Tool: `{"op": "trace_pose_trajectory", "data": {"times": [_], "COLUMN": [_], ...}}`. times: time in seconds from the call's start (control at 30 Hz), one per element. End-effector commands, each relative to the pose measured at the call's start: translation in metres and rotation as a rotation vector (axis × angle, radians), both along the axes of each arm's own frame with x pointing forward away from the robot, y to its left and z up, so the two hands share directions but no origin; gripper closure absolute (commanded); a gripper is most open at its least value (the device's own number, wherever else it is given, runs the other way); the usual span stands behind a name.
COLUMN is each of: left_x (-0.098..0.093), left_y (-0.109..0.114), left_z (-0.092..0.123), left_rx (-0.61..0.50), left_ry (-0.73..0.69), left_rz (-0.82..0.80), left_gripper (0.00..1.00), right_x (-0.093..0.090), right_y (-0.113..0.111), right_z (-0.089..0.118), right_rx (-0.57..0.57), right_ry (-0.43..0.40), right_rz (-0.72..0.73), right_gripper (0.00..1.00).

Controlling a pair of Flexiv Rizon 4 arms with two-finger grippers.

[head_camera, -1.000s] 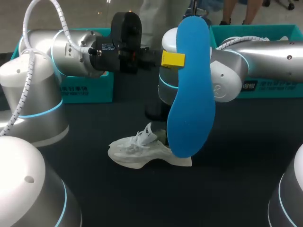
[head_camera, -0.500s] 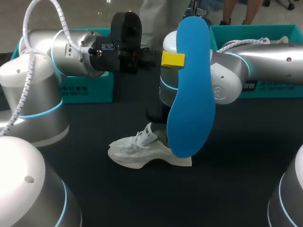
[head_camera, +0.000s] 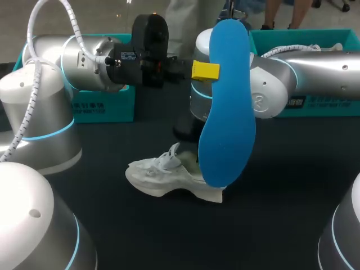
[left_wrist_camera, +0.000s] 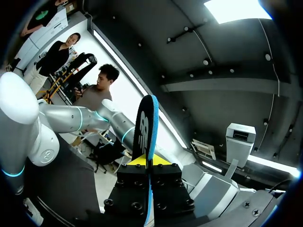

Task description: Take the shoe out of the shoebox, open the shoe tongue, remove and reinsert the insole, then place the shoe into the shoebox

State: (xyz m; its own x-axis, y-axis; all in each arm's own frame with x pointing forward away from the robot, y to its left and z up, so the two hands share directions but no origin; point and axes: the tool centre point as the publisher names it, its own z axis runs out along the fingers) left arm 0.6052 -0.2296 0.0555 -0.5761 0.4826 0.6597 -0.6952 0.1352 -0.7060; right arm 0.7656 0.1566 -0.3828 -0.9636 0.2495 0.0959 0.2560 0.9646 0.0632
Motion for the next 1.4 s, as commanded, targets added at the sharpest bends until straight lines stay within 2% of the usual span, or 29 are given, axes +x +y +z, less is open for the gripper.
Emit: {"op": "trace_pose_trajectory", "data": {"times": [0.03, 0.33, 0.87, 0.97, 1.1, 1.2, 1.4], "left_x": [-0.001, -0.001, -0.001, -0.001, -0.001, -0.001, -0.001], "left_y": [0.001, 0.001, 0.001, 0.001, 0.001, 0.001, 0.001], "left_z": [0.0, 0.0, 0.0, 0.0, 0.0, 0.0, 0.0], "left_rx": [-0.001, -0.001, -0.001, -0.001, -0.001, -0.001, -0.001], "left_ry": [0.0, 0.0, 0.0, 0.0, 0.0, 0.0, 0.0], "left_rz": [0.001, 0.001, 0.001, 0.001, 0.001, 0.001, 0.001], "left_gripper": [1.0, 1.0, 1.0, 1.0, 1.0, 1.0, 1.0], "right_x": [-0.008, -0.02, -0.019, -0.016, -0.021, -0.026, -0.03], "right_y": [-0.011, -0.018, -0.014, -0.023, -0.028, -0.031, -0.034], "right_z": [0.01, 0.021, 0.024, 0.03, 0.034, 0.033, 0.028], "right_rx": [0.062, 0.138, 0.142, 0.135, 0.134, 0.127, 0.105], "right_ry": [-0.022, -0.044, -0.041, -0.078, -0.083, -0.117, -0.12], "right_rz": [-0.145, -0.403, -0.391, -0.589, -0.818, -0.953, -1.079], "right_gripper": [1.0, 1.0, 1.0, 1.0, 1.0, 1.0, 1.0]}}
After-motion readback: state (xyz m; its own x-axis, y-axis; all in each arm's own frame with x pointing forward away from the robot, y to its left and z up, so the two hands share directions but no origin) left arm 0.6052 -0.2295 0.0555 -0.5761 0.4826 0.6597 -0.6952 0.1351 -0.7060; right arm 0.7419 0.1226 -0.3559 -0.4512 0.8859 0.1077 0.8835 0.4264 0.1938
